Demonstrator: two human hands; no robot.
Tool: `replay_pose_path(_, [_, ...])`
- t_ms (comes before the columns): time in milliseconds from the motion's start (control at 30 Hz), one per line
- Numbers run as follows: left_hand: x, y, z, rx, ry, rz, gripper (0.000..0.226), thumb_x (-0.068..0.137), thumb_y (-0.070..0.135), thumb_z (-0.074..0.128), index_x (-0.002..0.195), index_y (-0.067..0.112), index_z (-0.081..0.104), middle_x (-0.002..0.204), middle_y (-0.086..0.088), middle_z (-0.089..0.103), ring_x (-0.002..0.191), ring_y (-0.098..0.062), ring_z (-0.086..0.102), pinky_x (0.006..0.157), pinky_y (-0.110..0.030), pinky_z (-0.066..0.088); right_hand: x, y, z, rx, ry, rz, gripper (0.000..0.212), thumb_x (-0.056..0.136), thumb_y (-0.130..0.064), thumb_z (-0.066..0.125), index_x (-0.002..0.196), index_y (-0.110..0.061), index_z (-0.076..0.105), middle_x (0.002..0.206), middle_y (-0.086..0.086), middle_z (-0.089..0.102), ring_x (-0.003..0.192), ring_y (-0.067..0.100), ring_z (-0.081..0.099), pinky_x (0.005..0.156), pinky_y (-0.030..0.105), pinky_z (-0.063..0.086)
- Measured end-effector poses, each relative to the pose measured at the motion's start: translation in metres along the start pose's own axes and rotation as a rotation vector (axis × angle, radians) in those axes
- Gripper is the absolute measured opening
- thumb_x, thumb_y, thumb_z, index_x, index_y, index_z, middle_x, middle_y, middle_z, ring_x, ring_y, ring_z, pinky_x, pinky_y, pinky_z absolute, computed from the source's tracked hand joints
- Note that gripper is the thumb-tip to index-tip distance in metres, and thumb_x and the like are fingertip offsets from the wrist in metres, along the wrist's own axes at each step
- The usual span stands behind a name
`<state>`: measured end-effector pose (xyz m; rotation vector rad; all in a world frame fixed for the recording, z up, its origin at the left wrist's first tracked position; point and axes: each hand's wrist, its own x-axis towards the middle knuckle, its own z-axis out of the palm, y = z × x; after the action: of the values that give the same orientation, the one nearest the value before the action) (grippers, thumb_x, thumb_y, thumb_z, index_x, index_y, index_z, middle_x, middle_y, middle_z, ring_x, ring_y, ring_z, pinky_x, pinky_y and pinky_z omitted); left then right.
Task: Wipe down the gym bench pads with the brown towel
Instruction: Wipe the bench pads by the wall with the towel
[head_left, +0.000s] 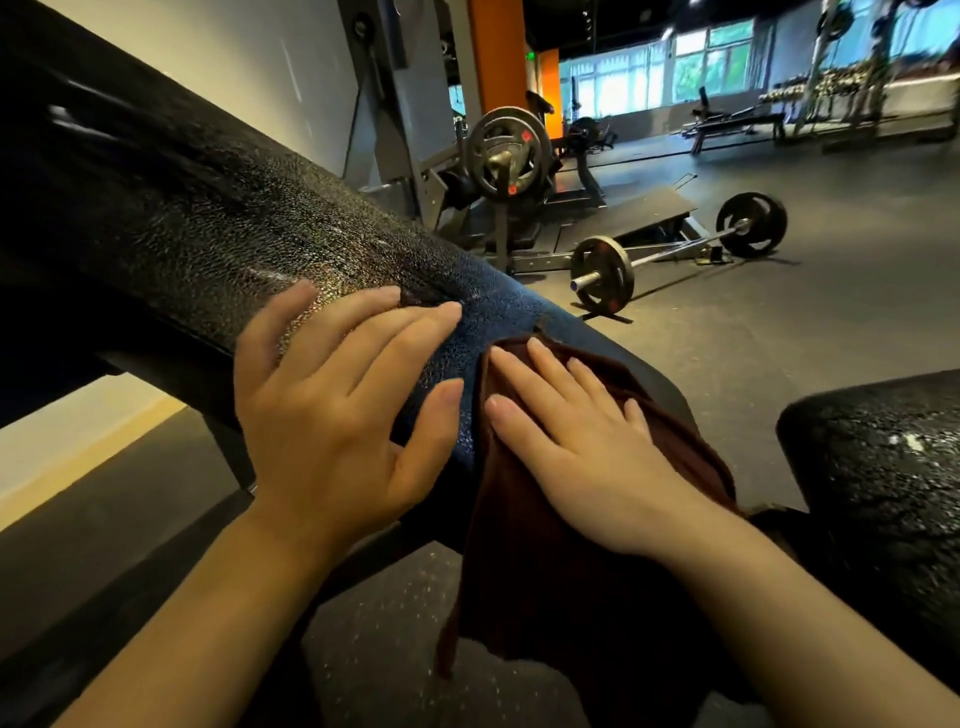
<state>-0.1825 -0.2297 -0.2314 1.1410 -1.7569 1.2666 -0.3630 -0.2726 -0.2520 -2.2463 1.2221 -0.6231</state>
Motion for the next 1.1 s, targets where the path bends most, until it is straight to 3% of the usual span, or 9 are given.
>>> replay_pose_path(100, [-0.001,-0.001,0.002,0.006,0.016,0.0,0.039,0.099,0.034,0.041,0.119,0.019,0.071,0.112,0.005,0.072,0.112,-0.018,0.065,0.106,-0.039,0.031,0.036,0.004,-0.003,0.012,0.022,0.0,0.056,0.092,-0.069,0.02,0.146,-0.061,0.009,0.162,-0.024,-0.006,0.151,0.01,-0.008,0.118,0.059,-0.006])
replay_pose_path(267, [-0.001,-0.001,0.003,0.021,-0.002,-0.001,0.041,0.099,0.034,0.038,0.12,0.02,0.07,0.113,0.007,0.072,0.11,-0.016,0.064,0.102,-0.036,0.033,0.086,0.015,-0.009,0.023,0.102,0.0,0.058,0.095,-0.067,0.025,0.151,-0.052,0.016,0.164,-0.018,0.005,0.152,0.015,0.002,0.118,0.062,-0.001])
replay_pose_path(400, [-0.001,-0.001,0.0,0.03,-0.028,-0.009,0.04,0.098,0.034,0.039,0.117,0.02,0.072,0.112,0.007,0.072,0.108,-0.016,0.064,0.099,-0.037,0.033,0.079,0.02,-0.004,0.058,0.174,0.024,0.054,0.099,-0.061,0.027,0.15,-0.048,0.025,0.165,-0.01,0.008,0.151,0.013,0.007,0.121,0.055,0.003])
replay_pose_path(533, [0.001,0.001,-0.003,0.014,-0.04,-0.036,0.039,0.098,0.033,0.04,0.111,0.019,0.074,0.112,0.007,0.072,0.107,-0.016,0.063,0.099,-0.037,0.032,0.047,0.026,-0.001,0.003,0.145,0.005,0.051,0.101,-0.053,0.026,0.151,-0.047,0.02,0.165,-0.009,0.01,0.151,0.012,0.006,0.122,0.05,0.004])
replay_pose_path(633, [0.002,0.002,-0.005,0.001,-0.038,-0.05,0.037,0.099,0.033,0.042,0.105,0.019,0.075,0.112,0.006,0.072,0.106,-0.016,0.063,0.1,-0.035,0.03,0.004,0.033,0.003,-0.05,0.087,-0.033,0.045,0.103,-0.048,0.021,0.145,-0.056,0.007,0.164,-0.014,0.004,0.15,0.006,-0.001,0.123,0.045,0.001])
replay_pose_path(733, [0.0,0.0,-0.005,-0.005,-0.029,-0.041,0.033,0.098,0.032,0.045,0.099,0.018,0.075,0.11,0.004,0.072,0.105,-0.018,0.062,0.1,-0.035,0.03,-0.041,0.034,0.01,-0.093,0.053,-0.05,0.048,0.081,-0.073,0.007,0.129,-0.07,-0.001,0.159,-0.028,-0.009,0.147,-0.003,-0.01,0.122,0.038,-0.005])
replay_pose_path(800, [-0.002,0.0,-0.006,-0.017,-0.022,-0.043,0.031,0.098,0.03,0.047,0.097,0.017,0.075,0.109,0.003,0.071,0.103,-0.018,0.061,0.098,-0.035,0.03,-0.061,0.033,0.014,-0.136,0.029,-0.068,0.055,0.071,-0.078,-0.002,0.126,-0.075,-0.009,0.152,-0.035,-0.022,0.144,-0.006,-0.02,0.12,0.034,-0.011])
replay_pose_path(967, [-0.007,0.005,-0.01,-0.028,-0.013,-0.018,0.029,0.099,0.029,0.05,0.094,0.016,0.075,0.106,0.0,0.071,0.104,-0.02,0.063,0.102,-0.042,0.027,-0.071,0.024,0.016,-0.162,-0.007,-0.133,0.05,0.075,-0.074,-0.006,0.122,-0.08,-0.022,0.142,-0.044,-0.032,0.139,-0.007,-0.031,0.116,0.032,-0.017])
replay_pose_path(1100, [0.0,-0.017,-0.015,0.026,-0.018,-0.016,0.032,0.1,0.03,0.048,0.09,0.016,0.075,0.103,-0.001,0.072,0.102,-0.023,0.064,0.107,-0.046,0.024,-0.061,0.018,0.013,-0.121,-0.022,-0.178,0.05,0.075,-0.072,-0.006,0.123,-0.081,-0.016,0.139,-0.05,-0.03,0.137,-0.011,-0.032,0.115,0.03,-0.02])
